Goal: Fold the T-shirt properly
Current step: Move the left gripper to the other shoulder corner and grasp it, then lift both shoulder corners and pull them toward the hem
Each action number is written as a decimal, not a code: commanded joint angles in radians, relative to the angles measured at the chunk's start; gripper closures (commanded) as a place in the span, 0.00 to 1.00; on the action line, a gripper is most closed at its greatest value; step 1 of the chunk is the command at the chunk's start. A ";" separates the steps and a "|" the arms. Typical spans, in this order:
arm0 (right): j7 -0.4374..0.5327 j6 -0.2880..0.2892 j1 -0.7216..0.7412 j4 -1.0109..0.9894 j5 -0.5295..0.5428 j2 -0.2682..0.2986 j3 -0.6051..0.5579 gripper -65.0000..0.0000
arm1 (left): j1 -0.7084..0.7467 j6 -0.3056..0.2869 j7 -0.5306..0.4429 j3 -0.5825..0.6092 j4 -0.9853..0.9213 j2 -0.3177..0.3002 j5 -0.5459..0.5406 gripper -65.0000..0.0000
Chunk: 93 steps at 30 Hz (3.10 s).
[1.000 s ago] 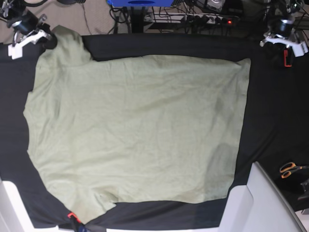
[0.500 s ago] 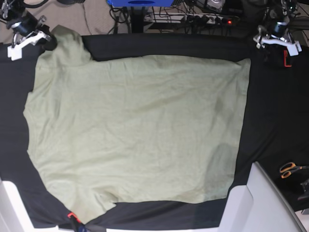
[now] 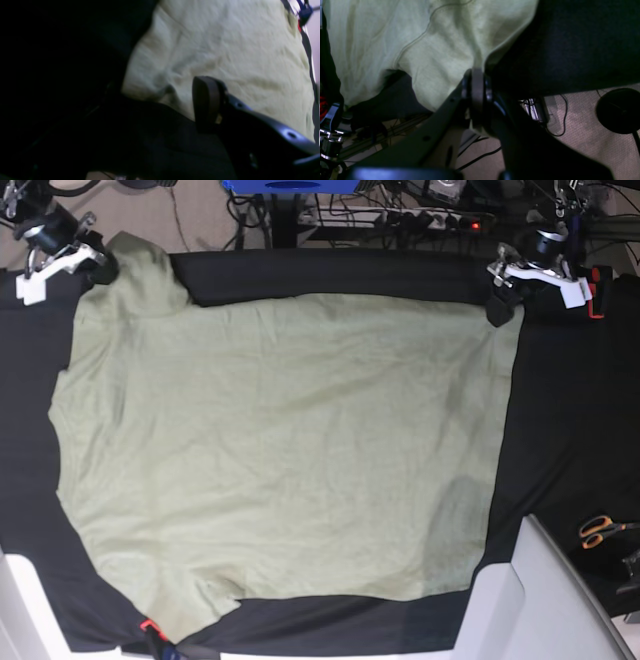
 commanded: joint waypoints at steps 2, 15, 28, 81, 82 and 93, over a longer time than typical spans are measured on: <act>0.012 0.012 -0.003 0.011 0.016 0.012 0.005 0.99 | 0.002 0.009 0.028 -0.001 0.001 -0.007 0.021 0.38; 0.012 0.012 -0.002 0.011 0.016 0.012 0.005 0.99 | -0.038 0.009 0.028 0.063 -0.018 -0.002 0.021 0.38; 0.009 0.012 -0.034 0.134 0.016 0.010 0.005 1.00 | 0.014 0.009 0.029 0.117 0.088 -0.030 0.015 1.00; -0.352 -0.109 0.285 0.275 -0.166 0.024 0.006 1.00 | -0.093 0.113 0.330 0.164 0.392 -0.016 0.250 1.00; -0.349 -0.109 0.294 0.254 -0.166 0.032 0.005 1.00 | -0.101 0.113 0.330 0.172 0.384 -0.016 0.250 1.00; -0.347 -0.111 0.436 0.110 -0.185 0.060 0.005 1.00 | -0.190 0.113 0.330 0.178 0.300 -0.016 0.253 1.00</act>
